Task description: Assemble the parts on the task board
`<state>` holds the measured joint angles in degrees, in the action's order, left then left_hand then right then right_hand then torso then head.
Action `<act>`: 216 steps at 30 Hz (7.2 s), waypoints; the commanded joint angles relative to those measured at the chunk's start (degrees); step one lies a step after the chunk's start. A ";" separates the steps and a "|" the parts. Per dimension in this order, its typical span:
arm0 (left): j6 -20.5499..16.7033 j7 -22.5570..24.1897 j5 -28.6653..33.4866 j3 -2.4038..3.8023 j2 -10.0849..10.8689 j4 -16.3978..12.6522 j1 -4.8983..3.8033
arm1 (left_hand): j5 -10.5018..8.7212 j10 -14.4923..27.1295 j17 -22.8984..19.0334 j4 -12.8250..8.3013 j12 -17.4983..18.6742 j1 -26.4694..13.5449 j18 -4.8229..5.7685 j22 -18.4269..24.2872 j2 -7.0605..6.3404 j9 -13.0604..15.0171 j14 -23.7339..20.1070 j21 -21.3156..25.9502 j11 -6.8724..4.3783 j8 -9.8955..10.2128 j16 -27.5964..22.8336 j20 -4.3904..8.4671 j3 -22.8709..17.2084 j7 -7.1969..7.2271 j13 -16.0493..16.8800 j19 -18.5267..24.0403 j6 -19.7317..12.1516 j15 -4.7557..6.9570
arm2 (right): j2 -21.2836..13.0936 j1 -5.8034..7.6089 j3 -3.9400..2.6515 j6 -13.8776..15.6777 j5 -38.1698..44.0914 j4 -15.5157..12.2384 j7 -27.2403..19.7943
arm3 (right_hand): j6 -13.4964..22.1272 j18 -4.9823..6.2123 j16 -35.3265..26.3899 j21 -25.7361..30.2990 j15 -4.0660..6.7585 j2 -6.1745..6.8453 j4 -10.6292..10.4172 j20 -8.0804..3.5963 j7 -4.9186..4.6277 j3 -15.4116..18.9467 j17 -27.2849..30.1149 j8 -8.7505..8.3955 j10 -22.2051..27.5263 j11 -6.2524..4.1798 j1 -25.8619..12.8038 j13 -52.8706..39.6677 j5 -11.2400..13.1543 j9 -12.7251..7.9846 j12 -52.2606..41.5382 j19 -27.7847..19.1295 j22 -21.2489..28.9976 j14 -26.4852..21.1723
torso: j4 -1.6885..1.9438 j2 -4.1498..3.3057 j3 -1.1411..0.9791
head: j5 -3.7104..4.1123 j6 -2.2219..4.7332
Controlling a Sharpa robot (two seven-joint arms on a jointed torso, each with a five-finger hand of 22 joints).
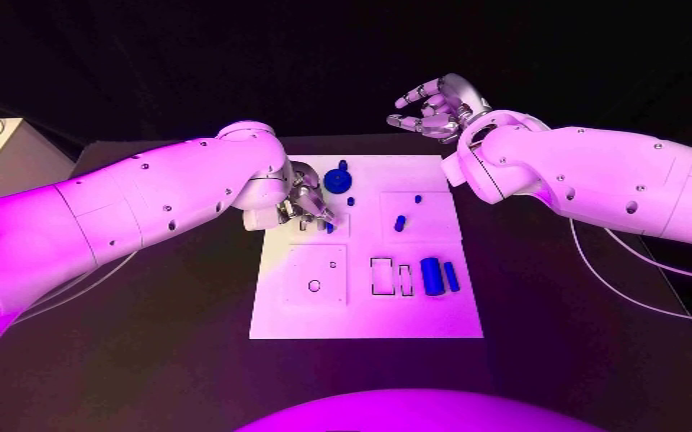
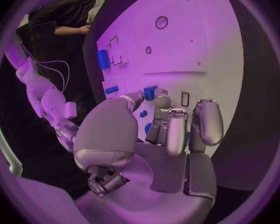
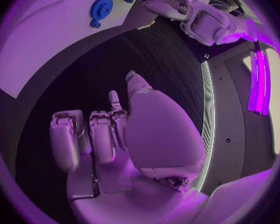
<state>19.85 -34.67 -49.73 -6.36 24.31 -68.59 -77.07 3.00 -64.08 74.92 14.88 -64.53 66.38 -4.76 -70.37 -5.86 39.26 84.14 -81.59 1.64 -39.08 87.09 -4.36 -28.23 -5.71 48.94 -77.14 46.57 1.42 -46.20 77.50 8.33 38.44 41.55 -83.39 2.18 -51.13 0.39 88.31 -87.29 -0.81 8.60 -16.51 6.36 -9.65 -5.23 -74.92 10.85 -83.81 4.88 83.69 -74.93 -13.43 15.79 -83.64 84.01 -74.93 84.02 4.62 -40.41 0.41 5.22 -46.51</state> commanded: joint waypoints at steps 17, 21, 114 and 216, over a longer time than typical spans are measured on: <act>-0.76 1.15 3.17 0.02 0.29 -0.12 0.19 | -0.21 0.31 9.18 -8.72 0.91 1.02 0.37 0.11 -0.78 3.72 3.03 -0.16 -0.44 -0.60 0.00 0.43 -18.39 0.28 -1.20 0.57 -0.84 0.65 | 0.18 -0.04 0.01 -1.66 0.52 0.19 -0.01 | 0.35 0.42 -0.26 0.39 0.42 -0.24 0.03 -0.18 0.00 -0.53 -10.30 0.12 0.16 -0.09 -0.66 -9.38 -0.30 -0.08 0.35 4.60 -12.87 4.75 | 0.08 0.08 -0.02 | 0.23 -0.48; -1.39 1.42 3.57 0.03 0.87 -0.56 0.19 | 0.60 0.19 9.27 -12.17 1.01 -0.49 0.39 -0.01 -0.96 5.17 3.08 -0.25 -0.29 -1.18 0.02 0.26 -23.36 0.06 -1.38 0.57 -1.14 0.50 | 0.19 -0.08 0.02 -1.83 0.52 0.30 0.06 | 0.39 0.42 -0.27 0.40 0.42 -0.26 0.05 -0.17 -0.01 -0.58 -10.30 0.16 0.14 -0.08 -0.68 -9.40 -0.34 -0.08 0.32 4.60 -12.86 4.75 | 0.06 0.10 -0.03 | 0.23 -0.43; -6.51 2.77 -7.63 0.01 4.15 -5.24 1.56 | 19.34 -5.84 14.22 -18.45 -2.59 -5.78 1.03 -3.33 -3.55 7.91 5.51 -2.03 -1.71 -1.64 2.49 1.21 -26.79 1.46 3.33 -1.83 3.34 1.86 | -0.55 -0.44 0.13 -2.59 0.53 0.69 0.12 | 0.75 0.45 -0.34 0.52 0.38 -0.11 0.06 -0.14 -0.06 -0.74 -10.17 0.28 0.22 -0.03 -0.95 -9.31 -0.41 -0.12 0.38 4.55 -12.79 4.72 | 0.02 -0.10 -0.04 | -0.35 -1.73; -7.92 2.15 -9.05 -0.15 2.85 -3.55 1.96 | 22.95 -9.62 15.08 -3.64 -4.28 -12.32 1.60 -5.63 -5.87 7.83 5.86 -2.33 -3.24 1.09 2.91 2.49 -0.75 3.48 6.77 -3.93 7.57 3.20 | -0.84 -0.46 0.14 -2.98 0.40 0.54 -0.13 | 1.18 0.62 -0.65 1.22 0.34 -0.02 0.00 -0.11 -0.13 -0.85 -9.50 0.41 0.67 0.02 -1.43 -8.88 -0.19 -0.16 0.83 4.26 -12.31 4.54 | 0.04 0.01 -0.01 | 0.34 -2.58</act>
<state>12.51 -32.98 -58.43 -6.53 27.18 -71.98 -75.13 26.19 -73.81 74.90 11.12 -68.53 54.18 -3.89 -74.92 -11.41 47.11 83.94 -84.25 -1.52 -38.23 89.81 -1.96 -29.43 -2.13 55.64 -80.78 53.65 4.30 -47.03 77.07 8.48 36.17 41.58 -82.76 2.60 -50.26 0.39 87.99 -86.35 -0.81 8.60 -16.52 6.36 -9.70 -5.87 -74.90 11.06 -83.43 4.92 82.78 -74.92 -13.65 15.73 -83.14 84.01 -74.94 84.02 4.65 -40.44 0.37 5.53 -49.11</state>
